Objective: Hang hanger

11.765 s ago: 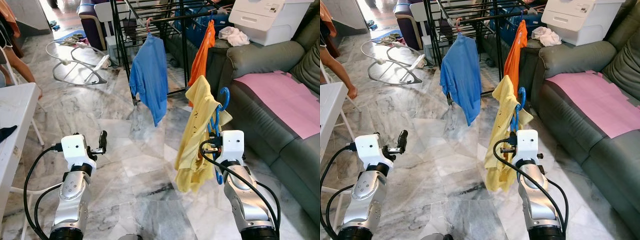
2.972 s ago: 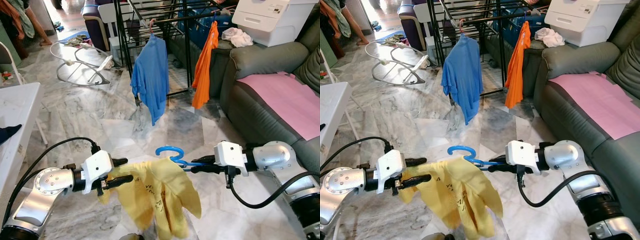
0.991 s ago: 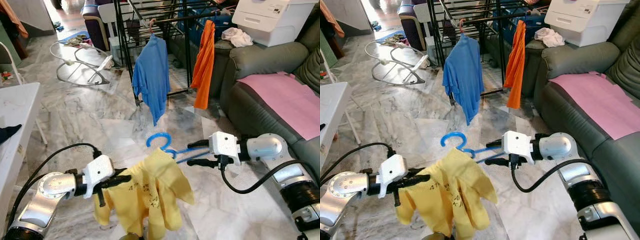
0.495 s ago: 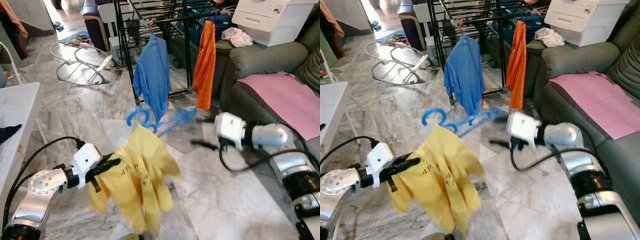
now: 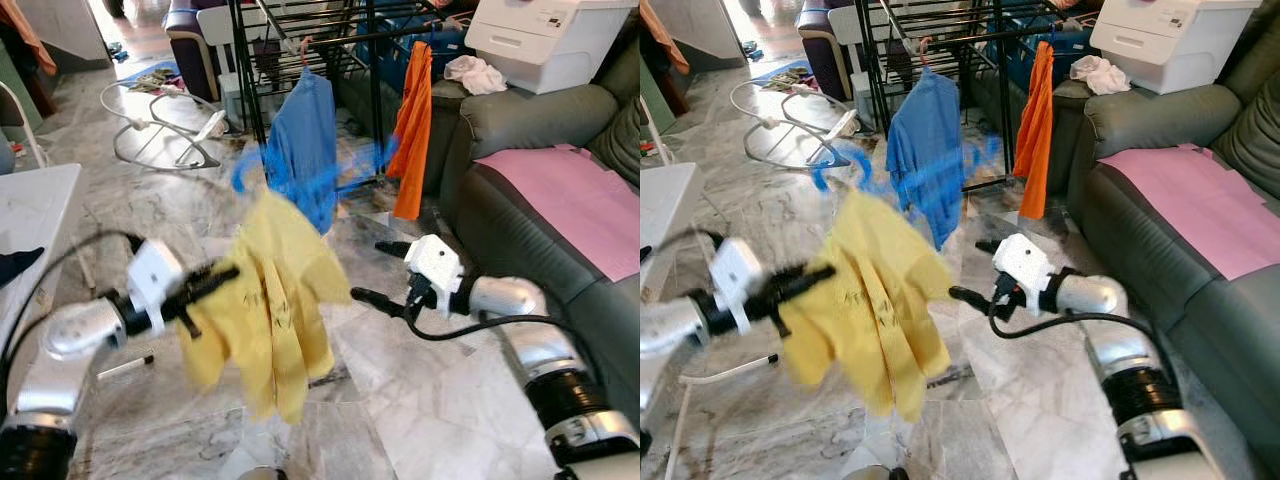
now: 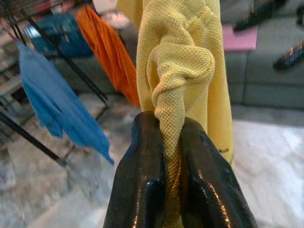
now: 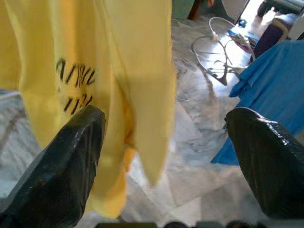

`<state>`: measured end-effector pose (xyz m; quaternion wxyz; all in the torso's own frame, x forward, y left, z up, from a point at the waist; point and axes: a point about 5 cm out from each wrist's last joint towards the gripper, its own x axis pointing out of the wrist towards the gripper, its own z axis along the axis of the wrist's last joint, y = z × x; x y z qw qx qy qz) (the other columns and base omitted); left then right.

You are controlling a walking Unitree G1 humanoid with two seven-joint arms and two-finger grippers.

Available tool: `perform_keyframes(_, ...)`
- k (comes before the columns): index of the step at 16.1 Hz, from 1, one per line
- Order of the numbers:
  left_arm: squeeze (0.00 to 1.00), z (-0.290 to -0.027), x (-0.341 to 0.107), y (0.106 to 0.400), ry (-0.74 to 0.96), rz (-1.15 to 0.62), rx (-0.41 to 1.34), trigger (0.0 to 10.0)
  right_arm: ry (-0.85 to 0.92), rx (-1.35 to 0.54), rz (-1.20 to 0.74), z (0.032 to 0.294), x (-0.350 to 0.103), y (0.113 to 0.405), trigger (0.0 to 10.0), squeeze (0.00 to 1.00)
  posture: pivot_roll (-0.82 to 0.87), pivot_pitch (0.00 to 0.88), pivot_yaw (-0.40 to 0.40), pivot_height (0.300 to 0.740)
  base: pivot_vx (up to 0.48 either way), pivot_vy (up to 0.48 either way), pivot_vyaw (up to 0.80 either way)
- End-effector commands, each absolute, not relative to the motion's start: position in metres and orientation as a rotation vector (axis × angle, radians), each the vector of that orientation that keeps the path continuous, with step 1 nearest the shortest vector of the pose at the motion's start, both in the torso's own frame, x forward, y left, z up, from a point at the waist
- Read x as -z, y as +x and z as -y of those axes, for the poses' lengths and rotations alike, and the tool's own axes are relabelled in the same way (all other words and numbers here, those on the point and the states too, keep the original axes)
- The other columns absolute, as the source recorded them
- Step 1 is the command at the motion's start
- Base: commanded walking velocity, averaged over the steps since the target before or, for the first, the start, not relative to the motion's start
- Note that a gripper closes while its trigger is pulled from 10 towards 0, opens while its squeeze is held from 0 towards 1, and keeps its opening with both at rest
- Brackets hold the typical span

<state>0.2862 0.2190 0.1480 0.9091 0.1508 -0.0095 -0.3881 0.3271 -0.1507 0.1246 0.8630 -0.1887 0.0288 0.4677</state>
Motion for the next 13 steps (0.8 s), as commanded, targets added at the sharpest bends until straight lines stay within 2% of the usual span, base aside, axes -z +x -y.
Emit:
perform_keyframes(1, 0.0, -0.224, -0.168, 0.289, 0.323, 0.089, 0.782, 0.0, -0.327, -0.913, -0.073, 0.157, -0.122, 0.33, 10.0, 1.0, -0.02, 0.011, 0.034, 0.74, 0.0, 0.0, 0.0)
perform_keyframes(4, 0.0, -0.226, -0.167, 0.287, 0.376, 0.076, 0.797, 0.0, -0.292, -0.804, -0.061, 0.161, -0.122, 0.337, 10.0, 1.0, -0.01, 0.008, 0.032, 0.74, 0.0, 0.0, 0.0)
perform_keyframes(6, 0.0, -0.224, -0.166, 0.285, 0.347, 0.072, 0.808, 0.0, -0.261, -0.77, -0.081, 0.164, -0.119, 0.338, 10.0, 1.0, -0.01, 0.008, 0.032, 0.74, 0.0, 0.0, 0.0)
perform_keyframes(8, 0.0, -0.22, -0.181, 0.289, 0.241, 0.132, 0.801, 0.0, -0.204, -0.72, -0.1, 0.165, -0.112, 0.339, 10.0, 0.91, -0.01, 0.008, 0.032, 0.74, 0.0, 0.0, 0.0)
perform_keyframes(9, 0.0, -0.22, -0.184, 0.289, 0.241, 0.141, 0.803, 0.0, -0.169, -0.687, -0.097, 0.166, -0.113, 0.341, 10.0, 0.76, -0.01, 0.012, 0.033, 0.74, 0.0, 0.0, 0.0)
perform_keyframes(10, 0.0, -0.22, -0.185, 0.289, 0.246, 0.142, 0.816, 0.0, -0.119, -0.616, -0.096, 0.171, -0.116, 0.347, 10.0, 0.0, -0.01, 0.012, 0.033, 0.74, 0.0, 0.0, 0.0)
perform_keyframes(13, 0.0, -0.217, -0.184, 0.287, 0.229, 0.135, 0.841, 0.0, -0.091, -0.551, -0.102, 0.177, -0.116, 0.352, 10.0, 0.0, -0.01, 0.012, 0.033, 0.74, 0.0, 0.0, 0.0)
